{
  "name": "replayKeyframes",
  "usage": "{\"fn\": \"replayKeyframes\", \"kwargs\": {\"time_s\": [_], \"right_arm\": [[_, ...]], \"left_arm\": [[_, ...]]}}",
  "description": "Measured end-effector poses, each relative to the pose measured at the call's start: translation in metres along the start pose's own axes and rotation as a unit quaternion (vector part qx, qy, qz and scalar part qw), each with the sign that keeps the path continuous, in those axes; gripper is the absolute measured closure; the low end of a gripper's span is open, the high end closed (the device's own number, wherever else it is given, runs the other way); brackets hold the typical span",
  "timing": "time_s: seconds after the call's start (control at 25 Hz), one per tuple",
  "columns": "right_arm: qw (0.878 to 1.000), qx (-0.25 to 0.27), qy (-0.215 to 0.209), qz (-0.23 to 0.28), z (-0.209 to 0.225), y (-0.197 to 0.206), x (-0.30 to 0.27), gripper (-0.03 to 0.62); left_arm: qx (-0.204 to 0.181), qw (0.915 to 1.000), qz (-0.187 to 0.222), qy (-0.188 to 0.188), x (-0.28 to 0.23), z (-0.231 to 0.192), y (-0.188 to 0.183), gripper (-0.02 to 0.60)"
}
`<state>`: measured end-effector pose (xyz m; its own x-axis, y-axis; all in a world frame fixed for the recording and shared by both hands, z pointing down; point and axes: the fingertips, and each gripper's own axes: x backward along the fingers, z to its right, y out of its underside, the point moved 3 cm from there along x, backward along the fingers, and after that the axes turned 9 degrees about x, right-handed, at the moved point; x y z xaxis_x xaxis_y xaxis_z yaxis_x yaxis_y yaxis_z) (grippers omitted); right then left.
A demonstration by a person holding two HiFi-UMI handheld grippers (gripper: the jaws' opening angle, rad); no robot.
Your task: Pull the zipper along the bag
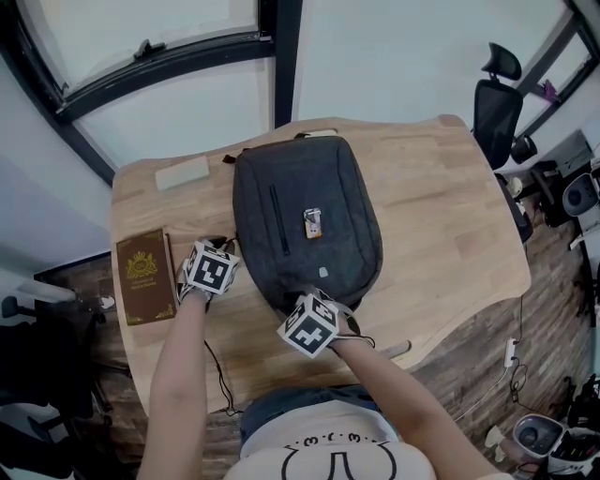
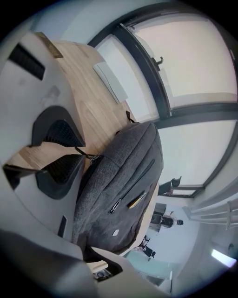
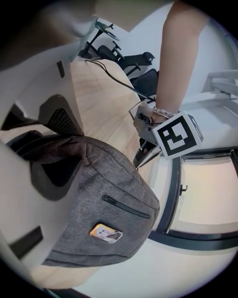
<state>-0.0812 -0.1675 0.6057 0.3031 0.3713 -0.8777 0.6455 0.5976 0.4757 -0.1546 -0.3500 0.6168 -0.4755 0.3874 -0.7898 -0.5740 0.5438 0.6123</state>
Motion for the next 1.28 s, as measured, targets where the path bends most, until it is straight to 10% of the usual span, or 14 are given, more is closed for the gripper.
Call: {"fn": "replayKeyframes", "kwargs": {"time_s": [0.28,0.4,0.8,1.0,1.28], "right_arm": [[1.000,0.006,0.009,0.009,-0.001,-0.002,0.001,0.398],[0.999,-0.019,-0.006,0.043,-0.003,-0.009,0.010,0.252],[0.983,-0.006,0.079,0.165,0.047,-0.004,0.099,0.106],[0.962,-0.017,0.132,0.238,0.075,0.004,0.163,0.106],[0.929,-0.013,0.183,0.322,0.096,0.009,0.247,0.112]], "left_arm": [[0.004,0.9976,0.068,0.011,0.032,0.004,-0.007,0.347],[0.016,0.9955,0.093,0.010,0.053,0.012,-0.010,0.344],[0.052,0.9796,0.191,-0.034,0.117,0.058,-0.015,0.344],[0.067,0.9596,0.261,-0.083,0.158,0.090,-0.031,0.330],[0.109,0.9097,0.369,-0.156,0.230,0.129,-0.052,0.331]]}}
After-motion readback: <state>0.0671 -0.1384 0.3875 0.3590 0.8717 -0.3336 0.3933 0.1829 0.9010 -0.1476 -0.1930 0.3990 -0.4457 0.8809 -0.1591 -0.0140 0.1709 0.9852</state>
